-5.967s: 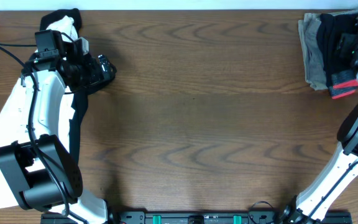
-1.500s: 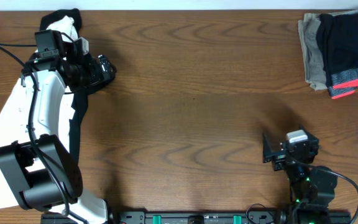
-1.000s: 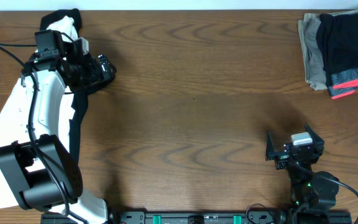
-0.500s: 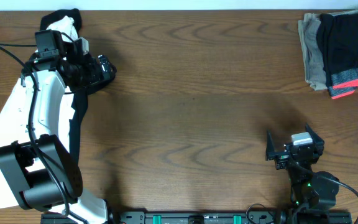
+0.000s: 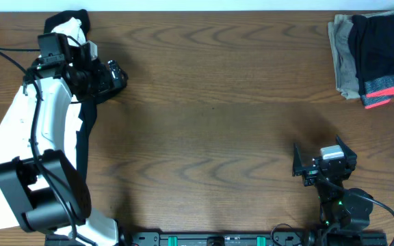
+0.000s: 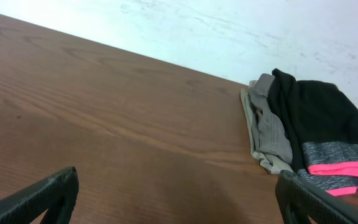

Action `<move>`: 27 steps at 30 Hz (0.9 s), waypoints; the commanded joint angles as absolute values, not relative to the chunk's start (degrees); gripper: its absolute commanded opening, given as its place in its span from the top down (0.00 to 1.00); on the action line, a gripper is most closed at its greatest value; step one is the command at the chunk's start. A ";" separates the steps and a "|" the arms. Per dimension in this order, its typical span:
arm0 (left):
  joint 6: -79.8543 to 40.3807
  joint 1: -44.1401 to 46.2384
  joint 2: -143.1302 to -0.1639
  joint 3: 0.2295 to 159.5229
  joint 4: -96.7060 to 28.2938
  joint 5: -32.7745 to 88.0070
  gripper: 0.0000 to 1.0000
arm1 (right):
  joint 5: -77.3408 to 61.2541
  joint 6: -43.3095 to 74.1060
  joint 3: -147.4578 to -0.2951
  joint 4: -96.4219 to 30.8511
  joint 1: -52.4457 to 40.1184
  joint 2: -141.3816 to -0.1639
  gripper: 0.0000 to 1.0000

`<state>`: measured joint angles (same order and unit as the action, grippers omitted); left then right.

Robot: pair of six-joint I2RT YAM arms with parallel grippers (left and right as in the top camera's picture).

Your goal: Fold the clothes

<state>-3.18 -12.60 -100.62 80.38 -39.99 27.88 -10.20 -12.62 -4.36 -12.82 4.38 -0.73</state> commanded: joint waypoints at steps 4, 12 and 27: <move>9.89 -7.66 -89.14 75.75 -35.51 24.73 0.02 | -9.45 -13.15 -4.05 -12.84 4.82 -0.30 0.01; 28.03 2.17 -70.35 55.77 -22.57 21.37 0.02 | -9.45 -13.15 -4.05 -12.84 4.82 -0.30 0.01; 6.52 2.66 -30.92 9.10 7.84 15.51 0.02 | -9.45 -13.15 -4.05 -12.84 4.82 -0.30 0.01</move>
<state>12.53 2.59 -36.58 13.32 6.13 18.61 -9.96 -12.62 -4.27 -12.78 4.38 -0.69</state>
